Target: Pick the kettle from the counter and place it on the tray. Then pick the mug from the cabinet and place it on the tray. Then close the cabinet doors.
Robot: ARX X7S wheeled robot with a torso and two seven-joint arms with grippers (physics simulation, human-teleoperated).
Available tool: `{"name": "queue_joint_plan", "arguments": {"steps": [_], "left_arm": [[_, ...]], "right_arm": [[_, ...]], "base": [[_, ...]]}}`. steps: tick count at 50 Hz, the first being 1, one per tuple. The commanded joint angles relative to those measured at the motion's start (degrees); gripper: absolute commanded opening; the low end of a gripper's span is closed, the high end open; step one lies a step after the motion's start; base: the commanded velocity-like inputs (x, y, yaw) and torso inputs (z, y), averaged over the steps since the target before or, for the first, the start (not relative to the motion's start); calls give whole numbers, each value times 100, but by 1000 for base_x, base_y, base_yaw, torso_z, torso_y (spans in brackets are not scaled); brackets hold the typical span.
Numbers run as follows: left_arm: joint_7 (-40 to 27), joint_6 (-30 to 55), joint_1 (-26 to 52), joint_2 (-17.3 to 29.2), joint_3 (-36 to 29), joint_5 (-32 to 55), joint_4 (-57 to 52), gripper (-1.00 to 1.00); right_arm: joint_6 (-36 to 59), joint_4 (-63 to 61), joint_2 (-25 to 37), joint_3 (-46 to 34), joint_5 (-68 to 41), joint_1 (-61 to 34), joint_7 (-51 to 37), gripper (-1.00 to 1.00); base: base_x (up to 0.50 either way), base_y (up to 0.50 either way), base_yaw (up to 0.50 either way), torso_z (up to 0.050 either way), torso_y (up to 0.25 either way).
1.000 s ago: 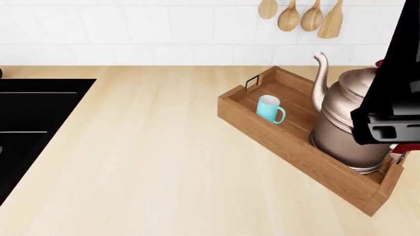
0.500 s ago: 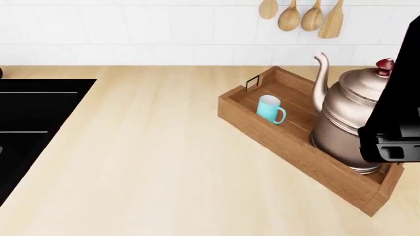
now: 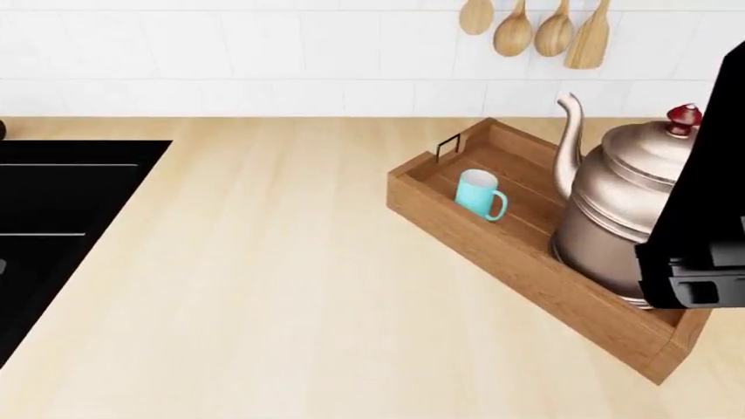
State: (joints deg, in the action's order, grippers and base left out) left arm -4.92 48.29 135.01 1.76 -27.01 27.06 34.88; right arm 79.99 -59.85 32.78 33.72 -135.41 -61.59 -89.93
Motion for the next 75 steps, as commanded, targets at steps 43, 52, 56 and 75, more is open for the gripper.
{"name": "queue_joint_plan", "arguments": {"steps": [43,52,56,75], "left_arm": [[95,-1997,-600,-172,-5887,1468,2190,100],[87,-2074,-862,-173,-6027,1336,2390,100],[88,-2086,-939,-173,-6047,1274,2430,100],[-1819,-1879,-36,1241,-2697,3267,-10,100]], "right_arm": [[590,-13,-434,644,-349,385,1,100],[678,-12,-511,686,-342,444,3,100],[712,-12,-543,696,-334,463,4,100],[302,-13,-220,430,-216,159,0,100]], "base": [[0,0,0,0,0],[0,0,0,0,0],[0,0,0,0,0],[0,0,0,0,0]]}}
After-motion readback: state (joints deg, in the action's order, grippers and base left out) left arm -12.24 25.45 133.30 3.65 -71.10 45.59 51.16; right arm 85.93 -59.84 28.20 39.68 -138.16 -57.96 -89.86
